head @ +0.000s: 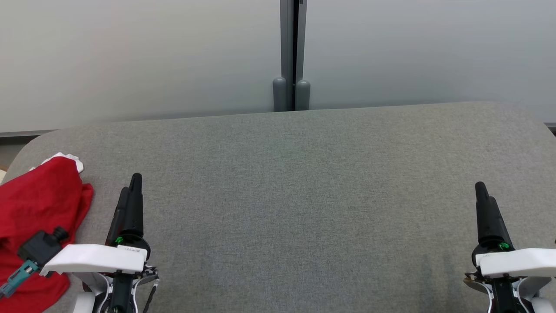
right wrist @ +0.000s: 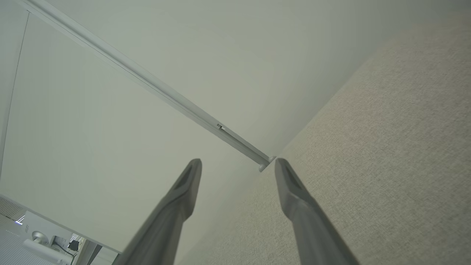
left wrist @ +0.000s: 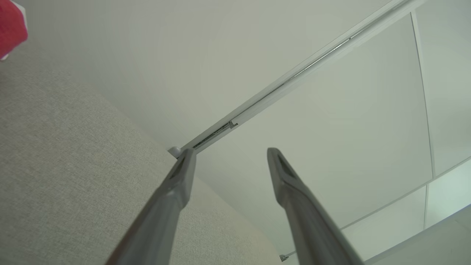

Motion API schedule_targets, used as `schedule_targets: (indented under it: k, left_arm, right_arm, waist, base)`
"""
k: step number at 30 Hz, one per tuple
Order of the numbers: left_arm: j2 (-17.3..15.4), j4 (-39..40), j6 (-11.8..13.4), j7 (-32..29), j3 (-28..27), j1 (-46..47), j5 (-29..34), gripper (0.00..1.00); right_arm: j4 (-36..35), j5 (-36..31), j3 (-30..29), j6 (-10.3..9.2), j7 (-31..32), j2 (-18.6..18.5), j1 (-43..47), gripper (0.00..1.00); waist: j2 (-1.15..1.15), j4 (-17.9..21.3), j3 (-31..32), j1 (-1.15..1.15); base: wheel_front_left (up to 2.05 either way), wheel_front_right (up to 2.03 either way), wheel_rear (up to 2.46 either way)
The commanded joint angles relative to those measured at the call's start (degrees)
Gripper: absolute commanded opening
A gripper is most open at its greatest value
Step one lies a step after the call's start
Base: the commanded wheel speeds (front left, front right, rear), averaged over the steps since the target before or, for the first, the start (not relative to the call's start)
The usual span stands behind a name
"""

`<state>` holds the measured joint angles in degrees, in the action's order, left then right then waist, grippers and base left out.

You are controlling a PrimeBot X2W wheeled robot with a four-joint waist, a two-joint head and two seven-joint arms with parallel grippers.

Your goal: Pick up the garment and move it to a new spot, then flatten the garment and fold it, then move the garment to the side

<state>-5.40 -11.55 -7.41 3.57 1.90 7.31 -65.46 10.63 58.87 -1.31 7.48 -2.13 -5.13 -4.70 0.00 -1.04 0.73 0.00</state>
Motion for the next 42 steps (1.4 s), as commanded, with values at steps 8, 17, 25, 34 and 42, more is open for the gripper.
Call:
schedule_targets:
  k: [8, 17, 25, 34, 42]
  left_arm:
    - [-0.4, 0.2, 0.1, 1.7, -0.1, 0.1, 10.3, 1.00]
    - [-1.0, -0.8, 0.2, 3.3, 0.9, -1.4, 20.7, 1.00]
    - [-1.1, -2.4, 0.1, 4.6, 1.9, -2.5, 27.6, 1.00]
    - [-1.8, -5.1, 0.1, 5.9, 2.4, -2.7, 33.8, 1.00]
    - [-1.5, -6.5, 0.1, 6.8, 2.8, -2.5, 37.9, 1.00]
  right_arm:
    - [-1.8, -9.6, 1.3, 0.02, -0.7, -0.9, 0.6, 1.00]
    - [-1.2, -17.6, 2.5, 0.02, -1.1, -1.0, 1.8, 1.00]
    - [-1.3, -24.3, 1.7, 0.02, -0.5, -0.8, 3.3, 1.00]
    - [-1.3, -32.2, 1.9, 0.01, -0.7, -0.3, 4.1, 1.00]
    - [-0.7, -36.5, 1.6, 0.01, -1.3, 0.1, 4.4, 1.00]
  waist:
    - [0.00, -0.2, 0.6, 0.00]
    - [0.00, -0.5, 1.4, 0.00]
    - [0.00, -1.1, 2.2, 0.00]
    - [0.00, -1.3, 2.8, 0.00]
    - [0.00, -1.8, 3.2, 0.00]
  base:
    - [0.00, 0.00, 0.00]
    - [0.00, 0.00, 0.00]
    - [0.00, 0.00, 0.00]
    - [0.00, 0.00, 0.00]
    - [0.00, 0.00, 0.00]
